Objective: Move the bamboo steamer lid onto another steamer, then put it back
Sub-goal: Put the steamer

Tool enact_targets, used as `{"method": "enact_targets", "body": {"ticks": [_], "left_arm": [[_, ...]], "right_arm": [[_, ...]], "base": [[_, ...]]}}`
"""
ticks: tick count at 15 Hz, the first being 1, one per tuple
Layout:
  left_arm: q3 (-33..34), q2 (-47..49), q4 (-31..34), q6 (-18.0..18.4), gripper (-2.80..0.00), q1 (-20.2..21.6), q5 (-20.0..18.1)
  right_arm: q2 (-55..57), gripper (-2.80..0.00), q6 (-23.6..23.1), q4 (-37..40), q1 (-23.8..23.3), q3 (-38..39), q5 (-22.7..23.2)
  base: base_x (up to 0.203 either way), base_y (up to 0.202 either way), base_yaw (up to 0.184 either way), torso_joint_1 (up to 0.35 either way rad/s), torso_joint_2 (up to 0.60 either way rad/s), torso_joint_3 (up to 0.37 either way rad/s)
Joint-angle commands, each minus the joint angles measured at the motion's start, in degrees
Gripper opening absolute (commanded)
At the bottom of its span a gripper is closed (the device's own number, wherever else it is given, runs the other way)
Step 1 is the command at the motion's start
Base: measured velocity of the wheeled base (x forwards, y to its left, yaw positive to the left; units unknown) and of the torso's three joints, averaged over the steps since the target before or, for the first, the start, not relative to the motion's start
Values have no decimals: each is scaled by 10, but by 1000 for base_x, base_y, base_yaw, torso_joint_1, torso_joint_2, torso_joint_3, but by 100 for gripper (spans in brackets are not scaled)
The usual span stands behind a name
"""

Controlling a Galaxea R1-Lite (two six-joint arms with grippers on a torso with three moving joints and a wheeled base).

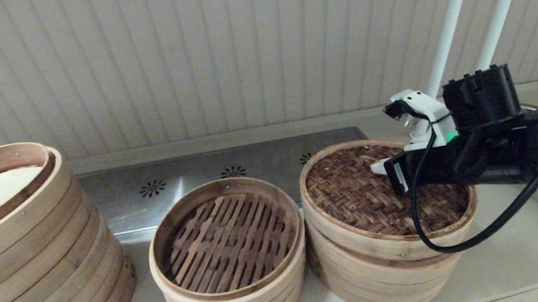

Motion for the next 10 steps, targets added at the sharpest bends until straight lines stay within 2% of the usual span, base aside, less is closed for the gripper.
{"method": "enact_targets", "body": {"ticks": [1,10], "left_arm": [[0,1,0,0,-280,0,0],[0,1,0,0,-280,0,0]], "right_arm": [[-13,-280,-1,-2,0,1,1],[-7,-280,0,-2,1,21,6]], "base": [[0,0,0,0,0,0],[0,0,0,0,0,0]]}}
